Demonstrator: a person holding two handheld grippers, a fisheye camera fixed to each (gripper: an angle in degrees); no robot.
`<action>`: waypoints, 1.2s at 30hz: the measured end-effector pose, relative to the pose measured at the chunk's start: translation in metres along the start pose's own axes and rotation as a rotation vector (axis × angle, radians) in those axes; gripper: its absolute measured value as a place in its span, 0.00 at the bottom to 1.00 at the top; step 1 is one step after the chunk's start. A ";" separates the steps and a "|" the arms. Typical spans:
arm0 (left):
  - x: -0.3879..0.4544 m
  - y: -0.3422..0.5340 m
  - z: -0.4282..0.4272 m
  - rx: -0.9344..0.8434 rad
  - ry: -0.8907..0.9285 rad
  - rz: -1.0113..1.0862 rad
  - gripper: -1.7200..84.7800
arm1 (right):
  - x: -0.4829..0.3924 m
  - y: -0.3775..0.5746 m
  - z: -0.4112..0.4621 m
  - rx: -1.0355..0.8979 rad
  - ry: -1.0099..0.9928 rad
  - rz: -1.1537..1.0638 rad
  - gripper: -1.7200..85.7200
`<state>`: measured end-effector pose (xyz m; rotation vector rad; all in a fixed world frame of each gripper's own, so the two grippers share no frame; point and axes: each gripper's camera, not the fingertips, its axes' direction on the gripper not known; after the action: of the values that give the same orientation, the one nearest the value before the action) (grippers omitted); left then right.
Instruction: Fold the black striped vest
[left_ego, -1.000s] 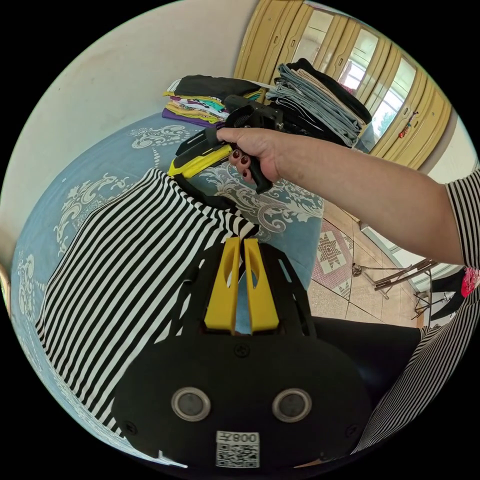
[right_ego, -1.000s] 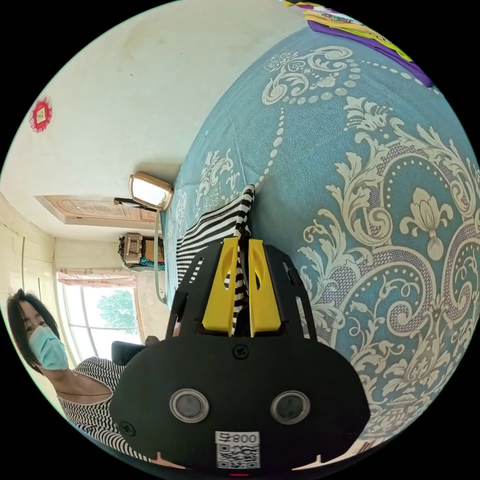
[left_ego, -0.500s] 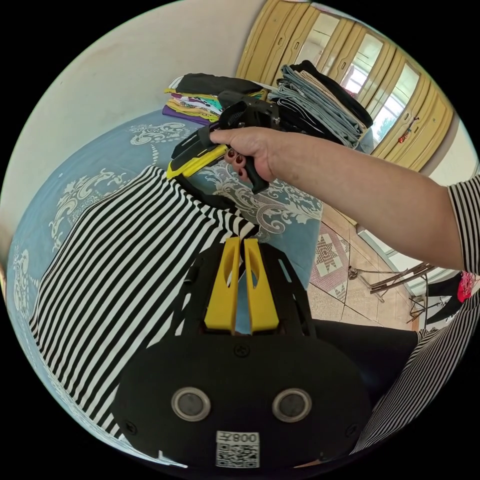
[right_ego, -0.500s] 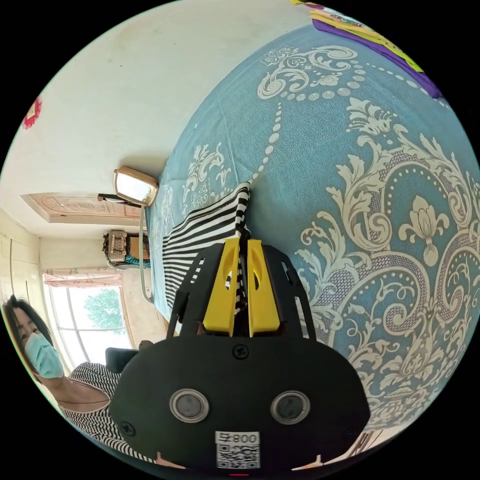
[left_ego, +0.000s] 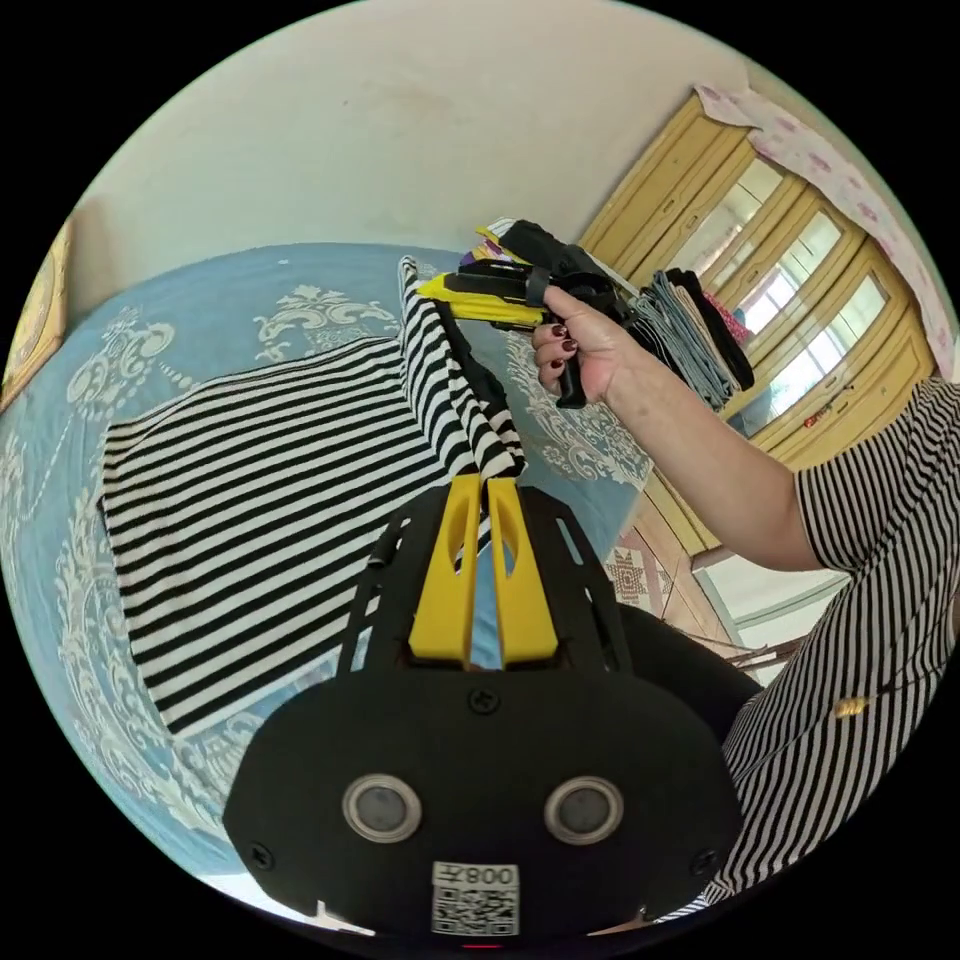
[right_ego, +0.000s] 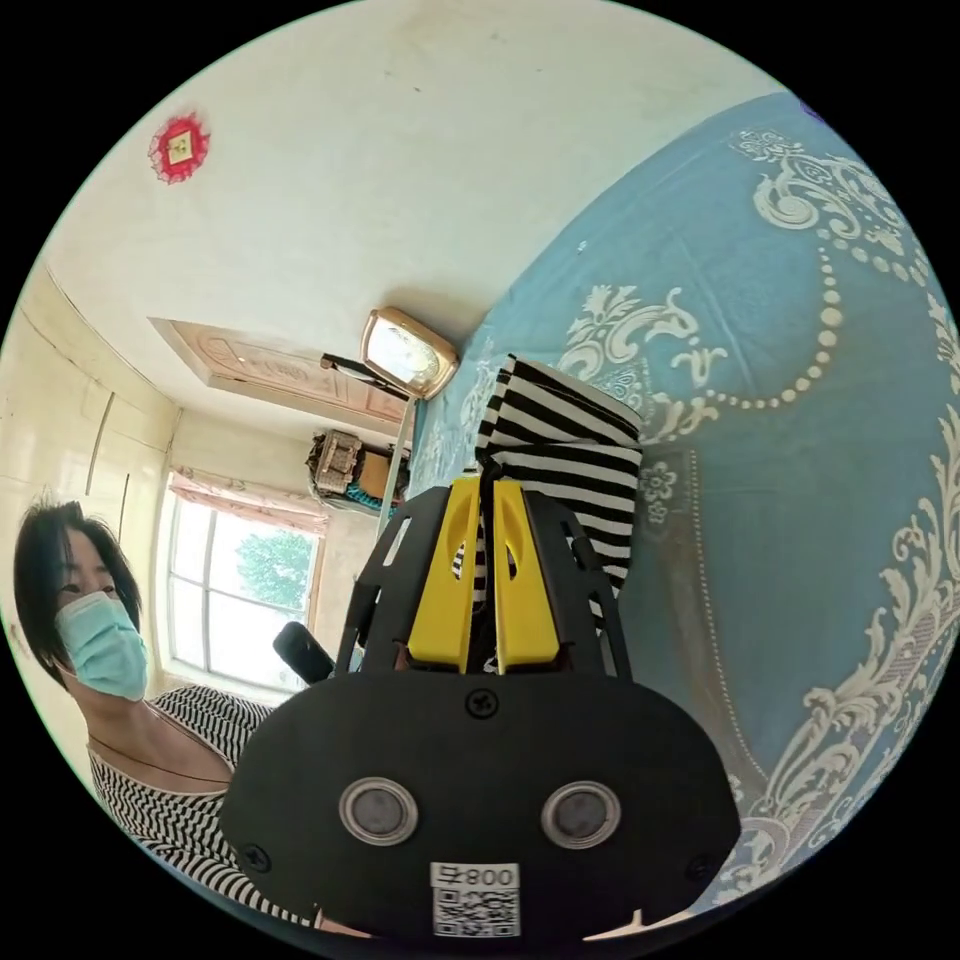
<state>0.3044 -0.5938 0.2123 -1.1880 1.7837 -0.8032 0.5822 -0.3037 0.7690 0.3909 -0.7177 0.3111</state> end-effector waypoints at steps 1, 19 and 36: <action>-0.017 0.011 -0.018 0.019 -0.008 -0.063 0.04 | -0.004 -0.001 0.008 -0.006 -0.012 -0.009 0.04; -0.172 0.127 -0.156 0.168 -0.047 -0.562 0.03 | -0.070 -0.029 0.247 -0.247 -0.040 -0.091 0.04; -0.242 0.202 -0.210 0.275 0.059 -0.785 0.03 | -0.079 -0.038 0.372 -0.376 0.028 -0.125 0.05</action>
<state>0.0868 -0.2836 0.2059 -1.6951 1.1621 -1.4824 0.3288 -0.5150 0.9612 0.0728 -0.7036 0.0598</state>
